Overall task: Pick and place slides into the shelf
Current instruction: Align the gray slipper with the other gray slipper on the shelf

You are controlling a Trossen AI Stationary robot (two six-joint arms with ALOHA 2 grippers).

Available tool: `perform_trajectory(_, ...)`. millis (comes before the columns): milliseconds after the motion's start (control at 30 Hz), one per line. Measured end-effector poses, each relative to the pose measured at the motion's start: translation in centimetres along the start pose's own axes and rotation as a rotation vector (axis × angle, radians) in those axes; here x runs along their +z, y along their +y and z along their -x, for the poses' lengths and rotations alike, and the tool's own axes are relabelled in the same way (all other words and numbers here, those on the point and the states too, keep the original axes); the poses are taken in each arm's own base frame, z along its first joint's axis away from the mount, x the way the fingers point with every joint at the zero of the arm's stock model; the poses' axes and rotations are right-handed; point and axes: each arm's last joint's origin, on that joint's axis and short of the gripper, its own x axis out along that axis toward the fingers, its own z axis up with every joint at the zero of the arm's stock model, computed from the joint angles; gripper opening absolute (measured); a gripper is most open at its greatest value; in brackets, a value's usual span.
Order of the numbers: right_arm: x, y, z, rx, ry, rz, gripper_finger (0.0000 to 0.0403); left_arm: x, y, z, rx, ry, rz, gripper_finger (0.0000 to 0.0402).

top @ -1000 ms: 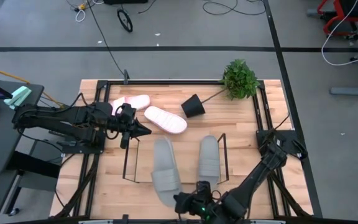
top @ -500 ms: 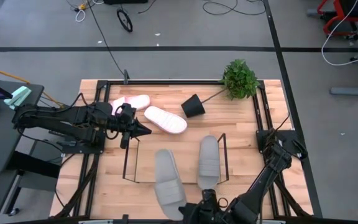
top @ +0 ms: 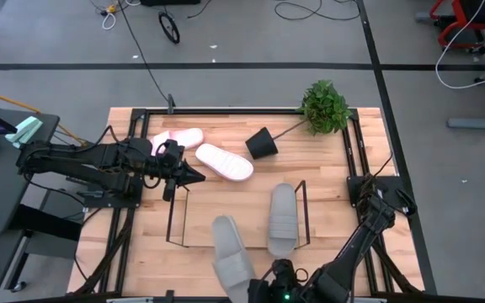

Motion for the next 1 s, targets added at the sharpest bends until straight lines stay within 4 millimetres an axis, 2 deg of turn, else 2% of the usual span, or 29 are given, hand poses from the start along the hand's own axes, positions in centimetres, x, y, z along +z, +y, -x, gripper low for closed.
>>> perform_trajectory(67, -0.1, -0.1, 0.0, -0.031, 0.032, -0.011, 0.0055, 0.0, 0.0, 0.0, 0.000, 0.000, 0.000, 0.0017)
perform_trajectory(167, 0.0, -0.4, 0.0, -0.060, 0.023, 0.010, 0.0031, 0.0, 0.0, 0.0, 0.000, 0.000, 0.000, 0.0012)
perform_trajectory(233, 0.4, -0.8, -0.1, -0.084, -0.014, 0.038, 0.0030, 0.0, 0.0, 0.0, 0.000, 0.000, 0.000, 0.0010)
perform_trajectory(467, 3.3, -1.2, -1.8, -0.221, -0.156, 0.111, 0.0030, 0.0, 0.0, 0.0, 0.000, 0.000, 0.001, 0.0020)
perform_trajectory(667, 6.1, -0.1, -3.4, -0.315, -0.227, 0.102, 0.0030, 0.0, 0.0, 0.0, 0.000, -0.001, 0.001, 0.0019)
perform_trajectory(1000, 8.2, 1.0, -4.8, -0.340, -0.265, 0.065, 0.0030, 0.0, 0.0, 0.0, -0.001, -0.002, 0.001, 0.0012)
